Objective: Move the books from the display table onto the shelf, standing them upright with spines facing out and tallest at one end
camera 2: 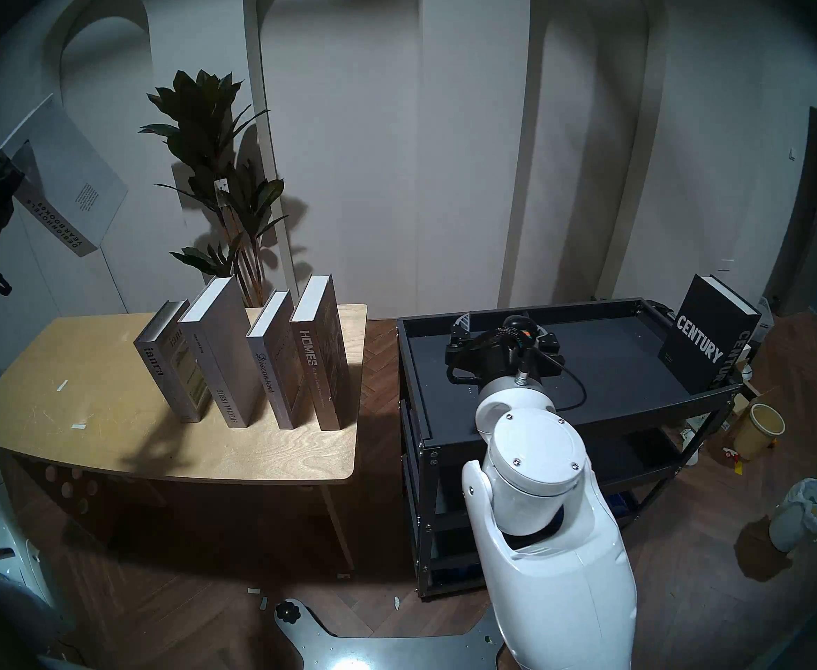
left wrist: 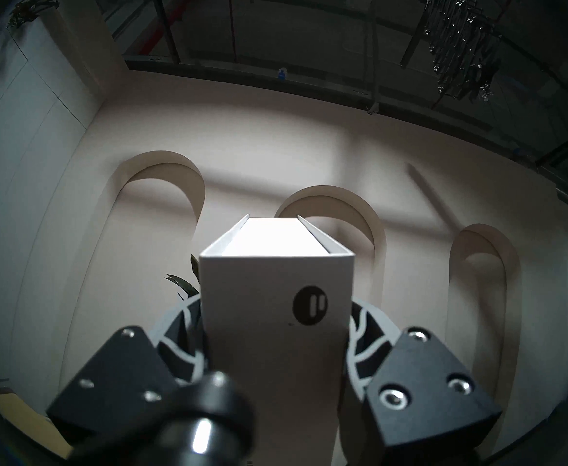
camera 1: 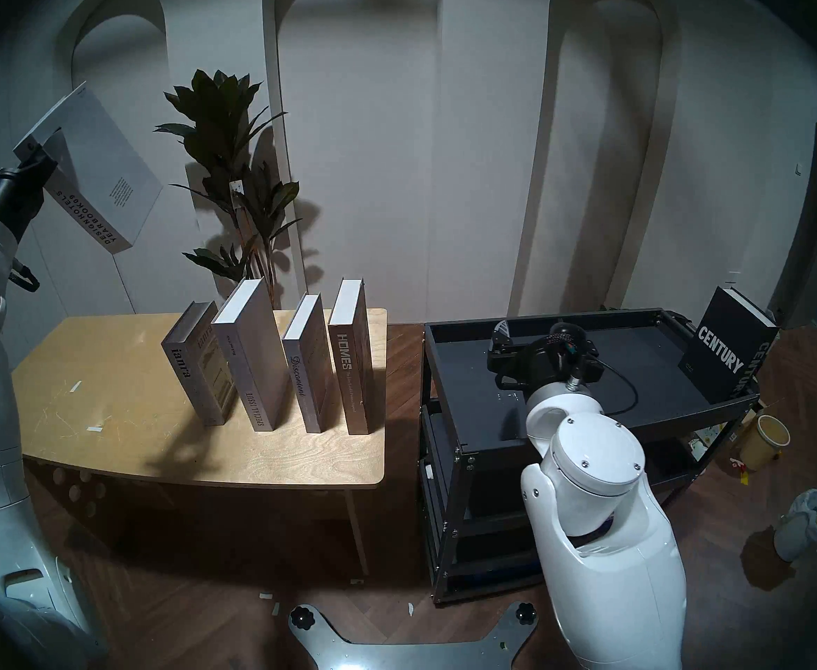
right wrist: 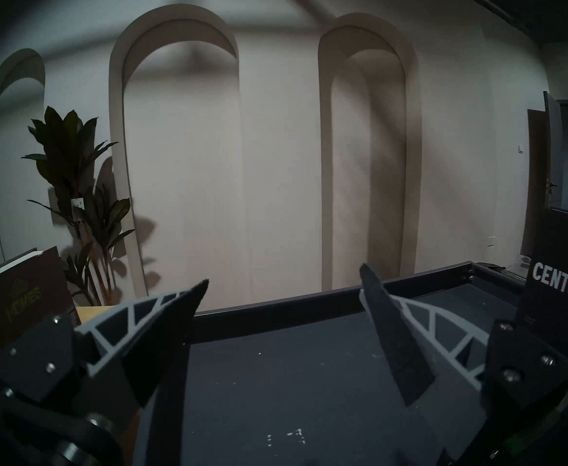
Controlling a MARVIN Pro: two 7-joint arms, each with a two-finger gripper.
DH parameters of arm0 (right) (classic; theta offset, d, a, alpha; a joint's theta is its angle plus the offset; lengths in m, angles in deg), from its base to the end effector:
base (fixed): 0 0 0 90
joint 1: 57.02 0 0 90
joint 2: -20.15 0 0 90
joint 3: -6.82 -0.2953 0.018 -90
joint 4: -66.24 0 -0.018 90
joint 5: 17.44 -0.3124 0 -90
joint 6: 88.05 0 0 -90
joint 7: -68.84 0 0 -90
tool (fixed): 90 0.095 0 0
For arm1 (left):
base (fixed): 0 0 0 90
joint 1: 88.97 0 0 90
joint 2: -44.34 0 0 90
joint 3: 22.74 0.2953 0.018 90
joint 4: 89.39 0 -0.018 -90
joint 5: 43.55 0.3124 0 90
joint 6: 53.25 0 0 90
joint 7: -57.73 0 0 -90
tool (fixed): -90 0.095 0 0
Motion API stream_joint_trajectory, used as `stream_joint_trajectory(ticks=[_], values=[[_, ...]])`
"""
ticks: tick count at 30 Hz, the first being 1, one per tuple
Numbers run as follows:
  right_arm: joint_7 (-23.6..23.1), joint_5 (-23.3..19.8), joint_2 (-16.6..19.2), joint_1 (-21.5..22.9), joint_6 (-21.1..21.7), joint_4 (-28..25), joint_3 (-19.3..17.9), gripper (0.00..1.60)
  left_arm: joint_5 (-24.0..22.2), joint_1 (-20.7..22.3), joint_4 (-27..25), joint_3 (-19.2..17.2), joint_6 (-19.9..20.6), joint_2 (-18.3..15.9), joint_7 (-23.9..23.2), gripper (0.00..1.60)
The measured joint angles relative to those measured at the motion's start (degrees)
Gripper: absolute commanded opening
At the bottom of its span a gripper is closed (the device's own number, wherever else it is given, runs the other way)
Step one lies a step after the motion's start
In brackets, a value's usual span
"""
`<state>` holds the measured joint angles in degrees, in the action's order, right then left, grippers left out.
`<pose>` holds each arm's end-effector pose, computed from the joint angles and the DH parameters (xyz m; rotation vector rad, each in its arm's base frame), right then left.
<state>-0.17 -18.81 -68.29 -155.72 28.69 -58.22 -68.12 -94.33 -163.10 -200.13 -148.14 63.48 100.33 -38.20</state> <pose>0.3469 0.0619 -0.1784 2.2185 -0.1302 2.1556 0.3494 0.2728 0.0529 1.5418 0.2587 2.5864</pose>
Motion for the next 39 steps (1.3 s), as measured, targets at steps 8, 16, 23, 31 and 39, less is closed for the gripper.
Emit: stream_joint_trajectory(ticks=[8,16,23,31,39], values=[[-1.0,0.9,-0.1,4.3,0.0,5.0,4.2,1.6,-1.6,0.0,-5.8,3.5,3.7,1.5,2.5,0.0],[-1.9,2.2,-0.3,8.9,-0.2,7.6,9.1,1.6,-3.1,0.6,-11.2,6.5,6.6,2.6,5.1,0.0],[-2.7,3.5,-0.6,12.9,-0.6,8.5,14.0,1.6,-4.3,1.4,-14.3,8.4,8.7,3.3,7.5,0.0],[-3.5,5.1,-1.1,17.4,-1.0,9.8,20.2,1.6,-5.6,2.5,-16.4,10.2,10.7,4.1,10.4,0.0],[-4.2,6.7,-1.7,22.2,-1.6,12.1,27.4,1.6,-6.8,3.5,-17.0,12.3,12.6,5.1,13.8,0.0]])
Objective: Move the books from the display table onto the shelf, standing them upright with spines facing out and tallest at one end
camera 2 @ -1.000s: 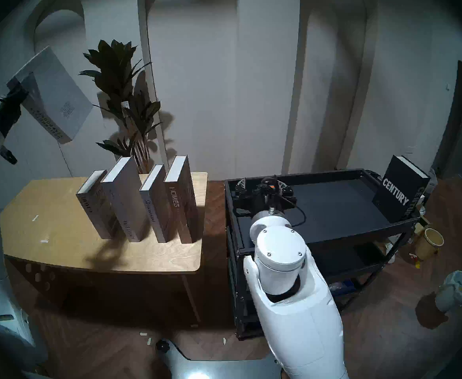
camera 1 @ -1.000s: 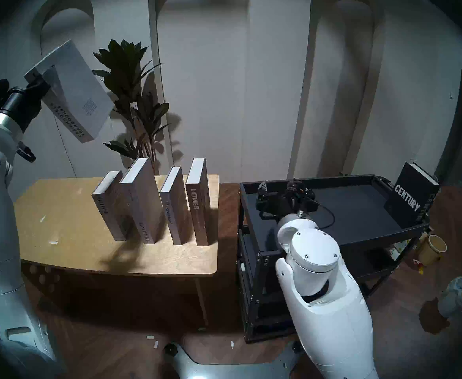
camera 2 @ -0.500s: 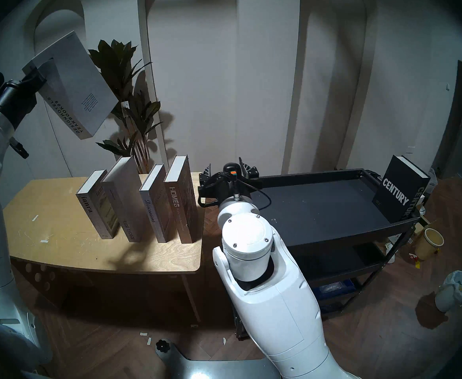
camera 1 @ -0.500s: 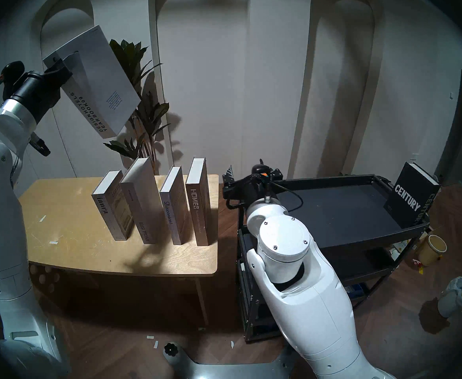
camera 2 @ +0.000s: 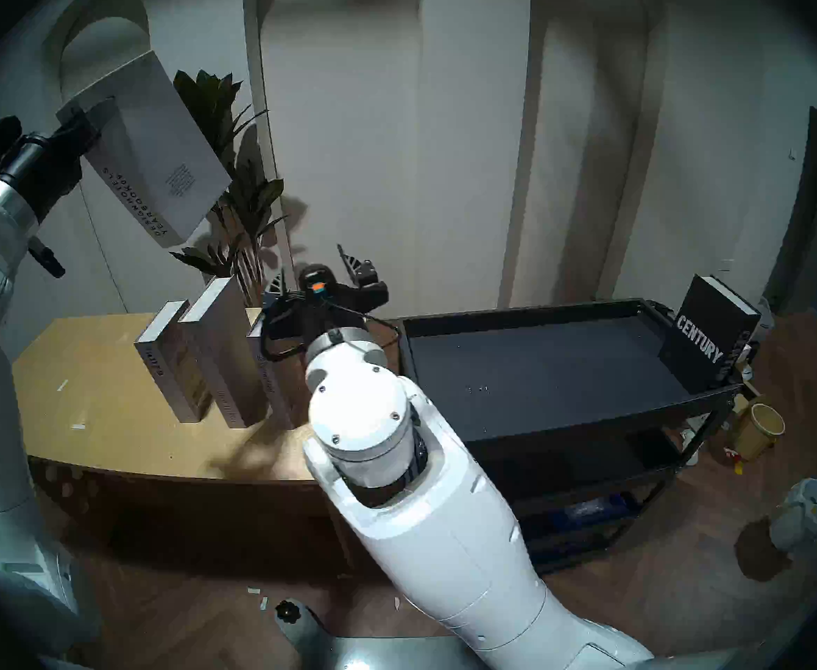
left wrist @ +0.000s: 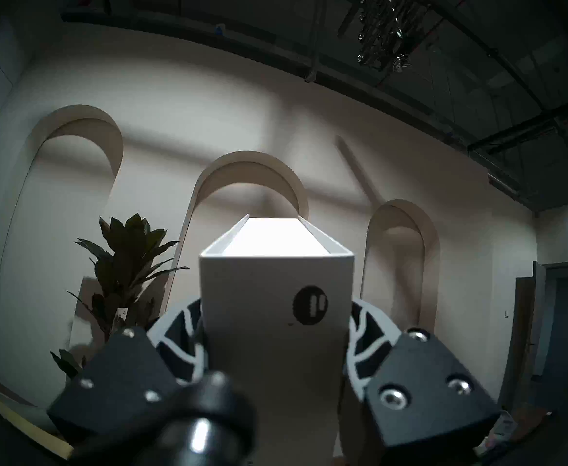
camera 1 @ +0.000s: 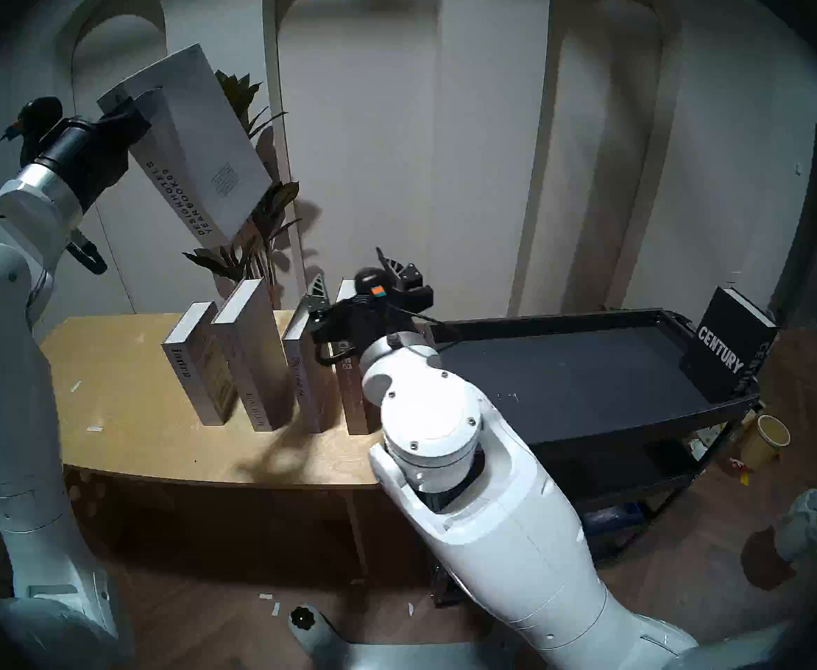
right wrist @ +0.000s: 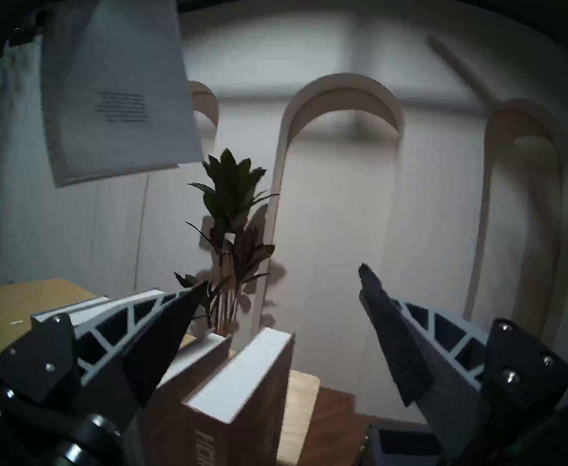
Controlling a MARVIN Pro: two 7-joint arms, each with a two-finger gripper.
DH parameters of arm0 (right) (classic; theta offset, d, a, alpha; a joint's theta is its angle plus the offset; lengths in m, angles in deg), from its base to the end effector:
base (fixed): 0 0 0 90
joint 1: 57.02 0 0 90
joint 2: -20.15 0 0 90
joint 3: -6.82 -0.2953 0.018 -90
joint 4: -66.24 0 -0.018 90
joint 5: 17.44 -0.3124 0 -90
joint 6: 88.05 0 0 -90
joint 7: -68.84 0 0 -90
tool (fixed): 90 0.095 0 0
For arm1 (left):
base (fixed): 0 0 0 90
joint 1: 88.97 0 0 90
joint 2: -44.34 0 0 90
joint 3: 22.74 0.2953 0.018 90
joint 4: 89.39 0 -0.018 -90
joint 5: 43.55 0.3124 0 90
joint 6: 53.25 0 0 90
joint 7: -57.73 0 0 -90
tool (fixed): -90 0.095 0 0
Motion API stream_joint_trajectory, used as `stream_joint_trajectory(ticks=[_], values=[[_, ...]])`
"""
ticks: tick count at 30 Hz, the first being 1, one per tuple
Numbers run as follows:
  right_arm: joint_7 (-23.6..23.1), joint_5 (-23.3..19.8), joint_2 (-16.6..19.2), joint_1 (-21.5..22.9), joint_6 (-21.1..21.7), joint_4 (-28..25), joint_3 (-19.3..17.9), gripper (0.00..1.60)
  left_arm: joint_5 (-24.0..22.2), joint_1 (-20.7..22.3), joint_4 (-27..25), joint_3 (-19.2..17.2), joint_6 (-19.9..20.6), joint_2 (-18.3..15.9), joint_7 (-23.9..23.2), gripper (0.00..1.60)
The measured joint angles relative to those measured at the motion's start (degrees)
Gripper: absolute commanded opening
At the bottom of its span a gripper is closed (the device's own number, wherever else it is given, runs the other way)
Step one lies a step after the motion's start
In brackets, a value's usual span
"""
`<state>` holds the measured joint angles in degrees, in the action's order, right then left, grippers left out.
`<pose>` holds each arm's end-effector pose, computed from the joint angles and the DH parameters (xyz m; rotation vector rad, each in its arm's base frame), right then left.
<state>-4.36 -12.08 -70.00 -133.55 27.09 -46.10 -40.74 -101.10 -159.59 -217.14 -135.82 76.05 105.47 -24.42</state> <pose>0.3553 0.2500 -0.1149 -1.8023 -0.5634 -2.2859 0.3434 0.1406 0.0727 1.5927 0.0725 2.3641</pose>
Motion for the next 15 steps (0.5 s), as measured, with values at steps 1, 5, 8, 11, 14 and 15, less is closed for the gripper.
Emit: stream_joint_trajectory(ticks=[1,5,8,11,14,15], values=[[-0.1,0.2,-0.1,0.6,-0.1,0.4,0.9,1.6,-0.1,0.1,0.0,0.3,0.2,0.1,0.5,0.0],[-0.3,1.1,-0.6,3.1,-0.3,2.1,4.5,1.6,-0.6,0.7,0.1,1.5,1.1,0.8,2.6,0.0],[-0.3,1.6,-0.9,4.3,-0.5,2.9,6.1,1.6,-0.8,1.0,0.3,2.1,1.5,1.2,3.7,0.0],[0.0,2.6,-1.6,6.6,-0.8,4.5,8.9,1.6,-1.2,1.8,1.3,3.4,2.3,1.8,6.0,0.0],[0.5,3.3,-2.3,8.3,-1.0,5.7,10.9,1.6,-1.4,2.4,2.4,4.4,2.8,2.4,7.8,0.0],[0.6,3.5,-2.5,8.8,-1.0,5.9,11.4,1.6,-1.5,2.5,2.6,4.6,2.9,2.5,8.3,0.0]])
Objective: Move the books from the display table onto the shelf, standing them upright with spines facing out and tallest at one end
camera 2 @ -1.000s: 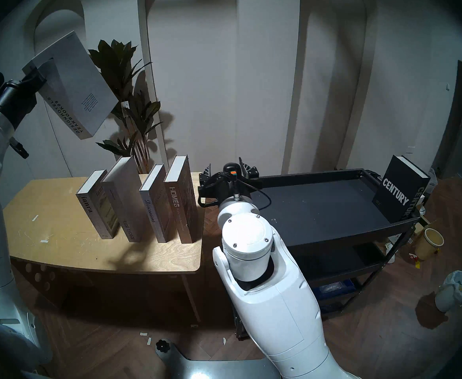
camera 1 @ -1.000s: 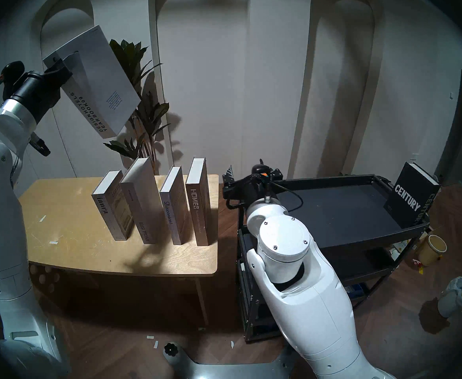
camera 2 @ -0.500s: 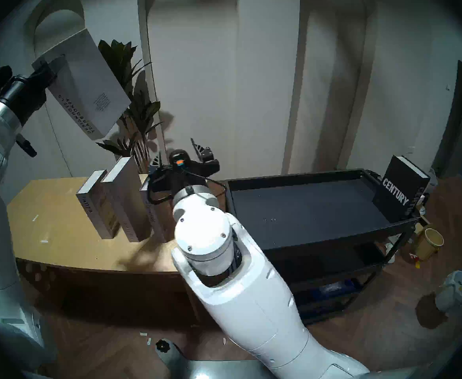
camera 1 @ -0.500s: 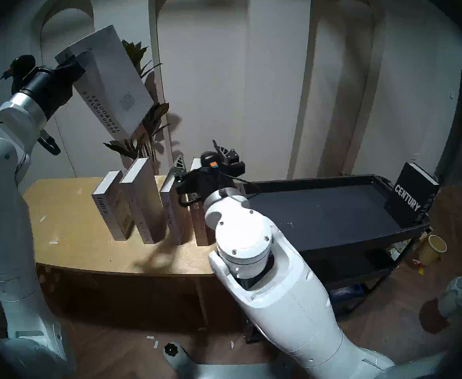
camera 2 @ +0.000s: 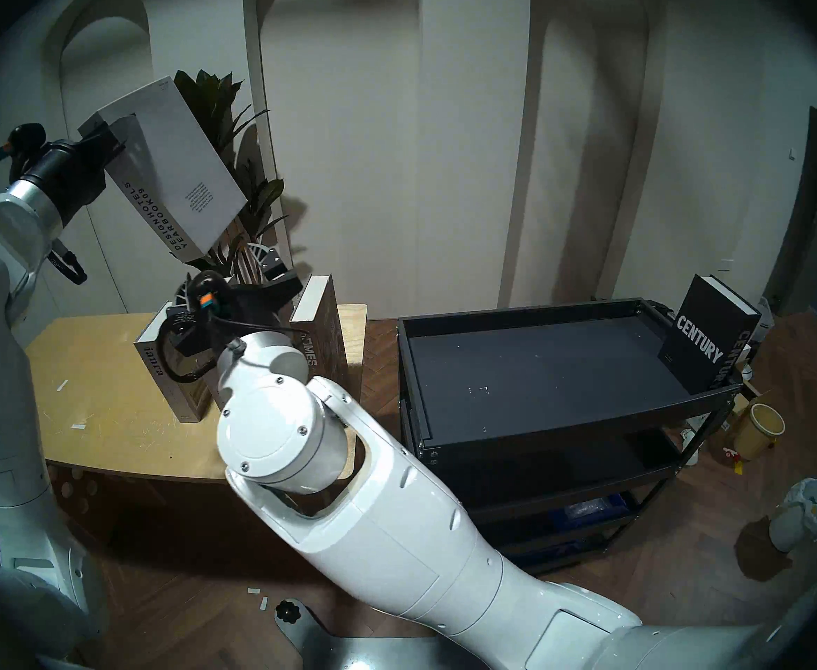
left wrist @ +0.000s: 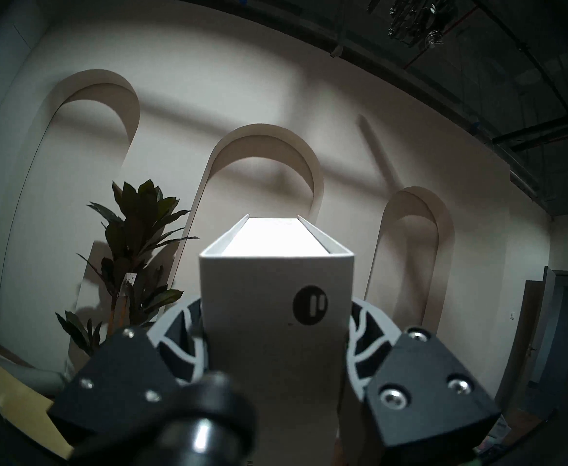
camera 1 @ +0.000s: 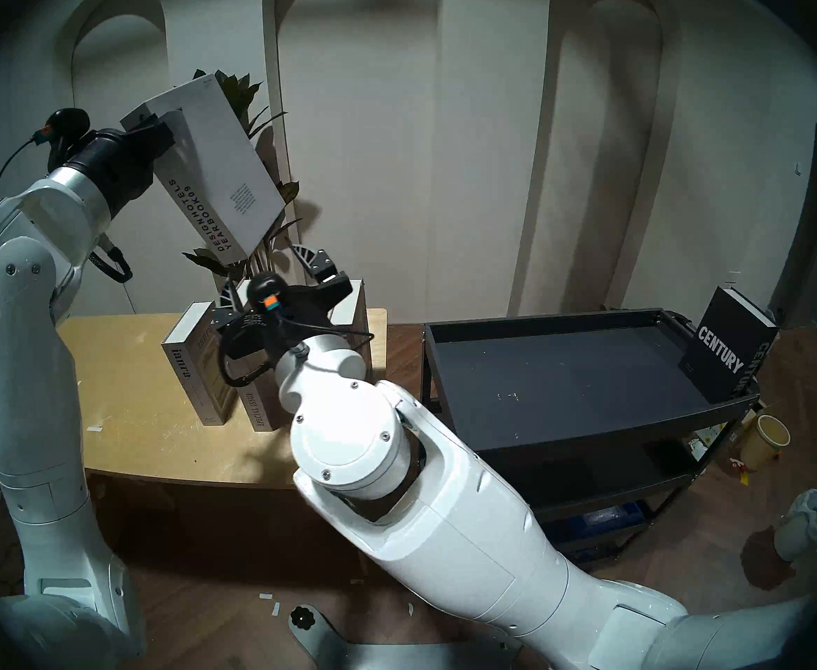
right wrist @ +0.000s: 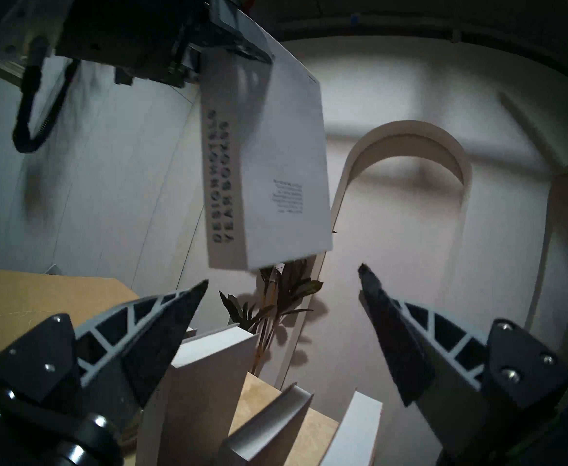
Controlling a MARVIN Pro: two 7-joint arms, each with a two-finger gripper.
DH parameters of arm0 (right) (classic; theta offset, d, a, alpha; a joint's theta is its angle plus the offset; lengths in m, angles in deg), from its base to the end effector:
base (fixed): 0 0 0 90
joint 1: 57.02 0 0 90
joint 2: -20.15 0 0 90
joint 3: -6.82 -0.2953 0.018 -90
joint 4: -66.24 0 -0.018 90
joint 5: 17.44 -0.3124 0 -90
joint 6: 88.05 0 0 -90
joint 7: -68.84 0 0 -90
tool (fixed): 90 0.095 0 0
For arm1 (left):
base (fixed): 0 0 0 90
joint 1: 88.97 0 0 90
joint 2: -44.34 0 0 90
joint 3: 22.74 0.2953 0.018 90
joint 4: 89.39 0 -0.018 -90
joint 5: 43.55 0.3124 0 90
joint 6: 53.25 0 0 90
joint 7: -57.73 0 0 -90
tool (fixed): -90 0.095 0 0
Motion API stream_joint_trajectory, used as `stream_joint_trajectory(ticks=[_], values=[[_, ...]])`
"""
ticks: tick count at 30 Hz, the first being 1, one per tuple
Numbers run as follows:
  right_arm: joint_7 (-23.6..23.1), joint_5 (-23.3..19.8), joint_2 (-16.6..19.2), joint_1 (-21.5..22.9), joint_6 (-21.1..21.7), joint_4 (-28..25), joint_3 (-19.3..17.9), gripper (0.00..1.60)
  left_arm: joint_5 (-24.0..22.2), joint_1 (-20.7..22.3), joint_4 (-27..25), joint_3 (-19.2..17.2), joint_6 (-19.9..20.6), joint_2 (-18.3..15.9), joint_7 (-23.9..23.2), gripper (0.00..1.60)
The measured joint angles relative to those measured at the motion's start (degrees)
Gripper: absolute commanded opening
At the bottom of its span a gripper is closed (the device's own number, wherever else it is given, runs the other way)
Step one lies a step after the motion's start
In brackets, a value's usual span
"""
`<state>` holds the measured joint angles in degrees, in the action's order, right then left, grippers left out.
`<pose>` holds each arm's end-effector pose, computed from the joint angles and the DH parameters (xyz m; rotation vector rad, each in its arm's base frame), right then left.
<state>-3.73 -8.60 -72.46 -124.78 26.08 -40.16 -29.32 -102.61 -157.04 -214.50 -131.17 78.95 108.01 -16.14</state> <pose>0.3321 0.3224 -0.0992 -1.5924 -0.8288 -2.3398 0.3696 0.1320 0.0559 1.7079 0.2084 2.2566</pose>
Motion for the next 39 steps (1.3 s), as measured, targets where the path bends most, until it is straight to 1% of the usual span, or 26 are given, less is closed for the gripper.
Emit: stream_joint_trajectory(ticks=[7,12,16,19,20,23,27,28,39], values=[[1.7,1.8,-2.1,3.6,-0.3,3.2,3.0,1.6,-0.6,1.8,1.5,2.1,0.6,1.4,4.3,0.0],[3.0,3.0,-3.6,5.4,-0.3,5.6,4.1,1.6,-1.0,3.0,1.7,3.0,0.6,2.3,7.2,0.0],[4.8,4.4,-5.4,7.0,-0.3,9.0,4.8,1.6,-1.4,4.4,1.7,3.5,0.6,3.2,10.6,0.0],[5.5,5.0,-6.0,7.5,-0.4,10.3,4.9,1.6,-1.5,4.9,1.6,3.5,0.6,3.5,11.8,0.0],[6.2,5.6,-6.7,8.1,-0.4,11.7,4.9,1.6,-1.7,5.4,1.5,3.6,0.6,3.9,13.3,0.0],[7.4,6.5,-7.9,9.3,-0.4,14.3,4.8,1.6,-2.0,6.3,1.2,3.8,0.6,4.6,15.8,0.0],[8.4,7.4,-8.8,10.5,-0.5,16.6,4.4,1.6,-2.3,6.9,0.9,4.0,0.6,5.1,18.0,0.0],[8.9,7.9,-9.2,11.2,-0.6,17.7,4.2,1.6,-2.6,7.1,0.7,4.2,0.6,5.3,19.2,0.0],[11.9,10.6,-11.1,15.2,-2.4,24.5,2.9,1.6,-5.2,7.3,0.1,6.3,0.8,6.2,27.0,0.0]])
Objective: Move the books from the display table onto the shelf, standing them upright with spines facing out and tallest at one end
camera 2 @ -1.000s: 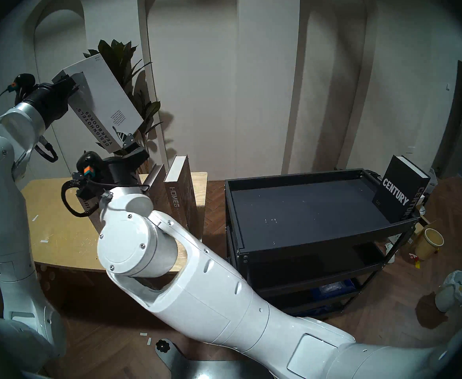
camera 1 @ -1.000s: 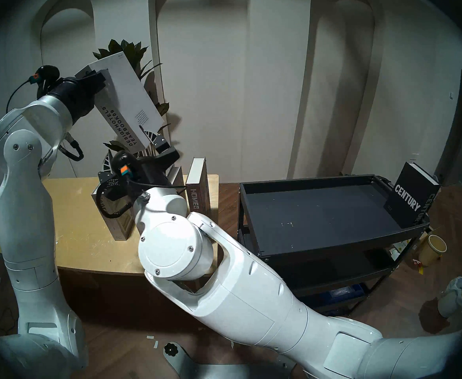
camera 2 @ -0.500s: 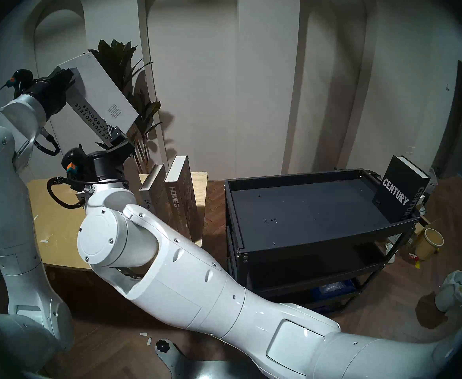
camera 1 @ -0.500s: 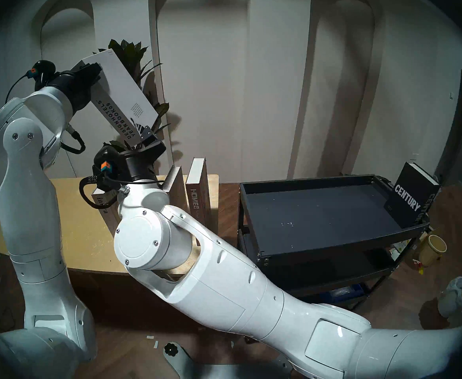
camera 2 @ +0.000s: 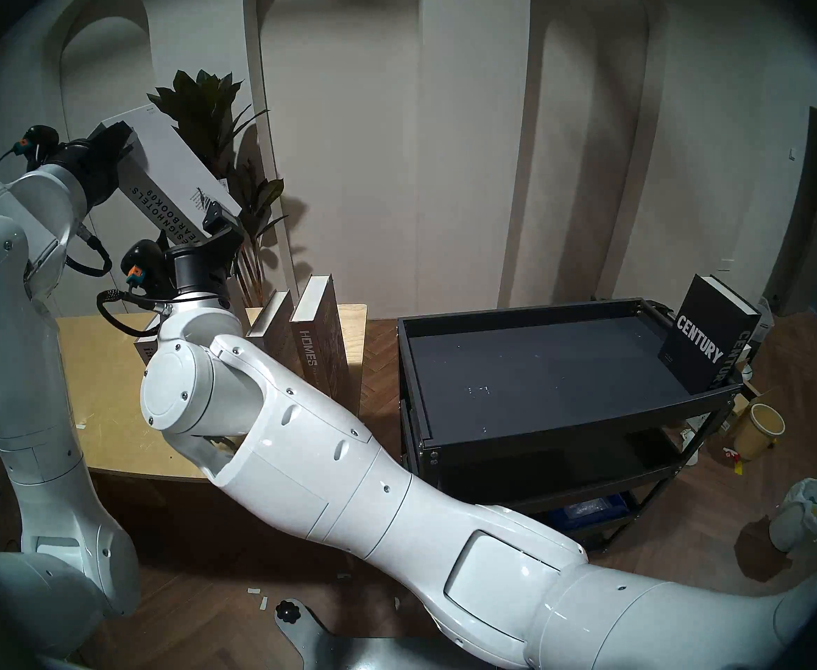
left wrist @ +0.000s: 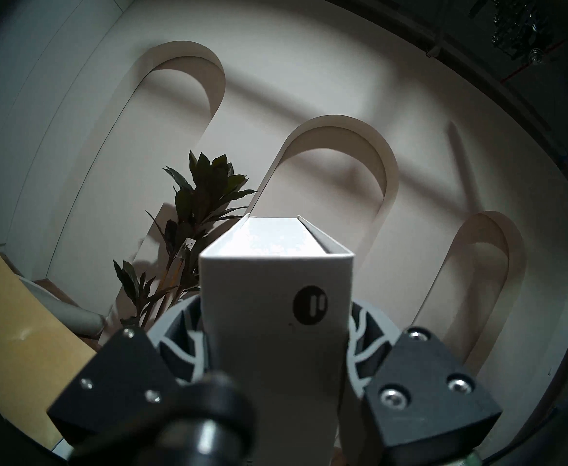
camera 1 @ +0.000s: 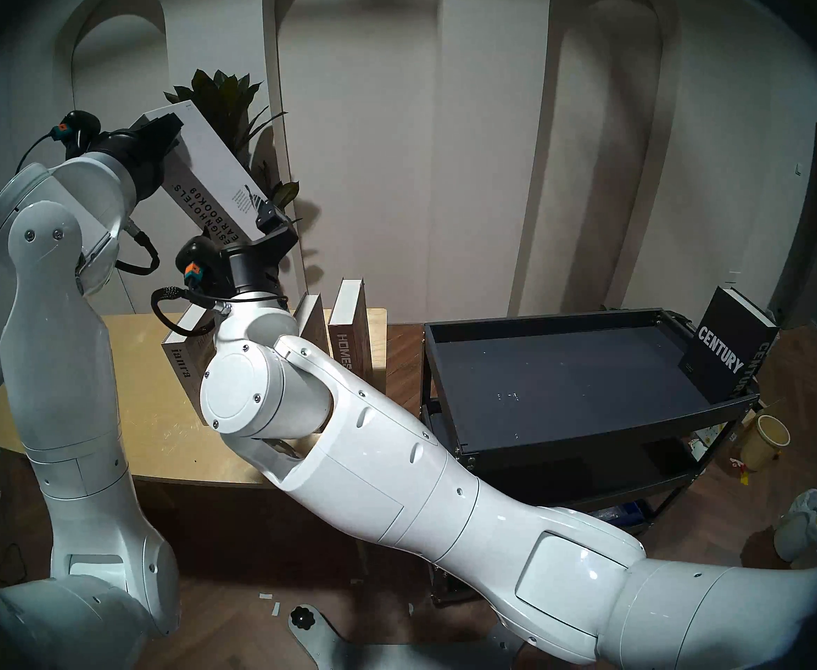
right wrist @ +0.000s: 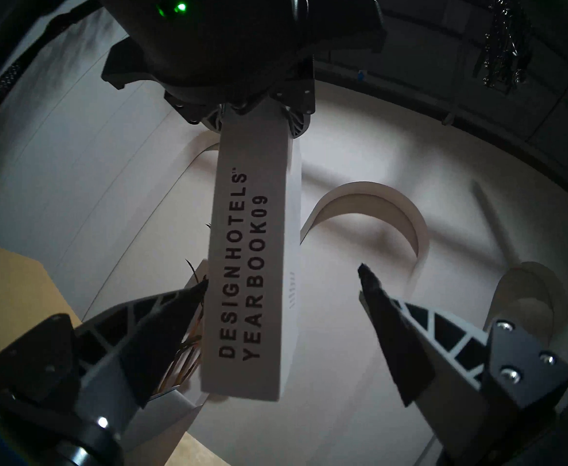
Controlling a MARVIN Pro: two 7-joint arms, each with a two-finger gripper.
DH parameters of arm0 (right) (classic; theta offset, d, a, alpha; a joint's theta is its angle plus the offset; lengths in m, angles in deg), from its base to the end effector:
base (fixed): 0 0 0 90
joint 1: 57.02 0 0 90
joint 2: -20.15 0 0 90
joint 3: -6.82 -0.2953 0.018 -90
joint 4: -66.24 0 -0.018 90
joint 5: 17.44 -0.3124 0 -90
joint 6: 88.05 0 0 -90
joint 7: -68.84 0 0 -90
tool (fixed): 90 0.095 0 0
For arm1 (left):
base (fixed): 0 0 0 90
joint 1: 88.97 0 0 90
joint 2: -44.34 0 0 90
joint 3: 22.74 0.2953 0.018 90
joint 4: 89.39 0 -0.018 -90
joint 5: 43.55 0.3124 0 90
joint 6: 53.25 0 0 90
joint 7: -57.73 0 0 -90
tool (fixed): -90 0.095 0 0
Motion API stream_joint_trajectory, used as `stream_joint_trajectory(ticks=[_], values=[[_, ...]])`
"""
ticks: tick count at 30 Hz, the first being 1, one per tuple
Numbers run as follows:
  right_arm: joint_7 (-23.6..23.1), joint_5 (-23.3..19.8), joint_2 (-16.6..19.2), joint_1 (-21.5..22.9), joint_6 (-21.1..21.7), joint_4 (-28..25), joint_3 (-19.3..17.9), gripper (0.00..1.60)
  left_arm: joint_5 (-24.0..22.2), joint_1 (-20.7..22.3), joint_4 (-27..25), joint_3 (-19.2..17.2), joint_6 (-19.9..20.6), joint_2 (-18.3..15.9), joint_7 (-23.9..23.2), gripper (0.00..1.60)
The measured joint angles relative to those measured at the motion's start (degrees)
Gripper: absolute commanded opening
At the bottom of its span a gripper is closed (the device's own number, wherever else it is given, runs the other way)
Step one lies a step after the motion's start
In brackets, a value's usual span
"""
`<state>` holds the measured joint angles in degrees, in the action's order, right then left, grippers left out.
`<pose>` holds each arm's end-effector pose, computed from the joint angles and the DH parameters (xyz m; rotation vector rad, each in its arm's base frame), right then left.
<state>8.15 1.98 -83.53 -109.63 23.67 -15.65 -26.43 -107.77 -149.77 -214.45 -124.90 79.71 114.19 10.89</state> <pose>0.3911 0.3856 -0.0770 1.4032 0.8198 2.5255 0.3845 0.1175 0.0615 1.7799 0.6324 2.1863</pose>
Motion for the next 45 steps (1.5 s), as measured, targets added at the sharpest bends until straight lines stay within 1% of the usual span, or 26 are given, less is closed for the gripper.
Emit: stream_joint_trajectory(ticks=[7,13,24,34,40,45], values=[[1.3,1.1,-0.8,1.6,-1.4,3.7,0.0,1.6,-1.8,0.0,-1.1,1.0,0.0,-0.1,4.0,0.0],[2.6,2.2,-1.5,2.9,-3.3,7.0,0.2,1.6,-3.7,0.3,-2.5,2.1,0.0,-0.8,8.0,0.0],[4.6,3.4,-2.5,4.1,-6.4,9.7,1.7,1.6,-6.9,1.2,-3.5,3.3,-0.2,-3.1,12.6,0.0],[6.4,4.2,-3.5,5.0,-9.1,11.3,3.1,1.6,-11.4,2.3,-4.3,5.1,-0.9,-5.9,16.4,0.0],[7.7,4.5,-4.1,5.5,-10.2,13.0,3.2,1.6,-14.1,3.0,-4.9,6.4,-1.7,-7.0,18.9,0.0],[9.3,4.6,-5.1,6.1,-10.9,15.5,2.6,1.6,-16.5,3.6,-5.3,7.5,-2.9,-7.5,21.5,0.0]])
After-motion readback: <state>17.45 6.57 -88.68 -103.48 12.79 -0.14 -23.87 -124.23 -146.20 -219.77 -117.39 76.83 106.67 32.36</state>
